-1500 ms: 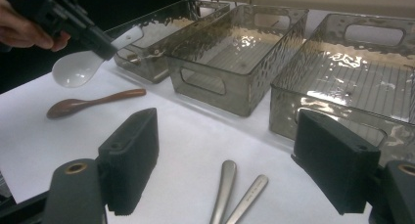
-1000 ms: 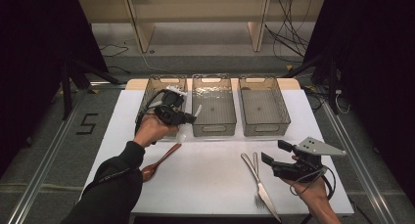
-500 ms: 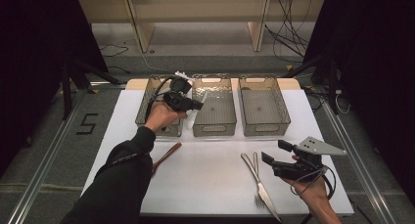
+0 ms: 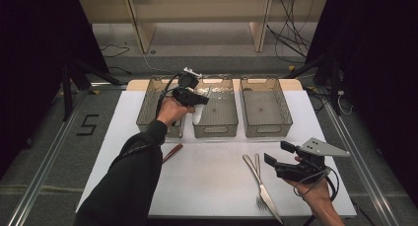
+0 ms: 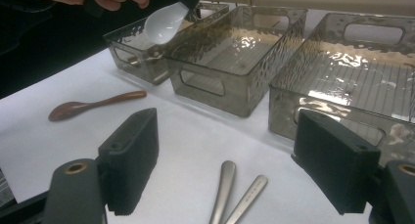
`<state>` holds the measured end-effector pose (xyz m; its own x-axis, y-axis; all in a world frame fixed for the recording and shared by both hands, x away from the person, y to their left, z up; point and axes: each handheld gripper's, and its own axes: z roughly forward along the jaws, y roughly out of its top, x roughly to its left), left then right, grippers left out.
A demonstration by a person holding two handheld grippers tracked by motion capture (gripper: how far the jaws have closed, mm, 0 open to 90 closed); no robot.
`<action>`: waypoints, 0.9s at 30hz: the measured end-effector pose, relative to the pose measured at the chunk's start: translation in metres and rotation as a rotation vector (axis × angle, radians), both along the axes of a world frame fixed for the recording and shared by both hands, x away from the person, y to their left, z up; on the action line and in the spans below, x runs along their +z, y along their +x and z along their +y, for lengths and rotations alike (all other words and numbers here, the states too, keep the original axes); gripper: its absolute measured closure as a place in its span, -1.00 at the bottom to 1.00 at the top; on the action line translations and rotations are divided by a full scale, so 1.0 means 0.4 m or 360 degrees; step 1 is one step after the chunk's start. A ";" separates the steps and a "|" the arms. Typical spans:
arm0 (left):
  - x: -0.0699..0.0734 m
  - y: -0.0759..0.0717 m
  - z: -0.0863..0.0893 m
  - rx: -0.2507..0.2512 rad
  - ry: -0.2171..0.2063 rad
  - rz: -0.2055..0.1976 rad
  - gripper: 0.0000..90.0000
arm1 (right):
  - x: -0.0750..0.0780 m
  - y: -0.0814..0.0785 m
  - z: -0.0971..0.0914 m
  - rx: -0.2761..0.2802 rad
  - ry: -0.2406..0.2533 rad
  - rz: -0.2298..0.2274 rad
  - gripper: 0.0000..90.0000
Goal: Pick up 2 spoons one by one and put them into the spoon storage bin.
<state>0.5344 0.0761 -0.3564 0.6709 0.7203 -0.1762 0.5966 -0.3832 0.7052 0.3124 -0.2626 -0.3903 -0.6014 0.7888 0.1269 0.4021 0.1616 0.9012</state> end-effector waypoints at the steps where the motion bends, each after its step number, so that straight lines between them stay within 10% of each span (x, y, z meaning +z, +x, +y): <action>1: -0.003 0.004 0.001 0.0010 -0.0005 -0.0005 0.88 | 0.000 0.000 0.000 0.0001 0.0002 0.0001 -0.43; 27: -0.060 0.045 -0.012 0.0102 0.0003 -0.0026 0.87 | 0.000 0.001 0.000 0.0004 0.0003 0.0002 -0.43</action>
<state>0.5523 0.0712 -0.3804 0.6261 0.7622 -0.1642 0.6082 -0.3457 0.7146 0.3126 -0.2625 -0.3905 -0.6032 0.7871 0.1292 0.4028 0.1608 0.9010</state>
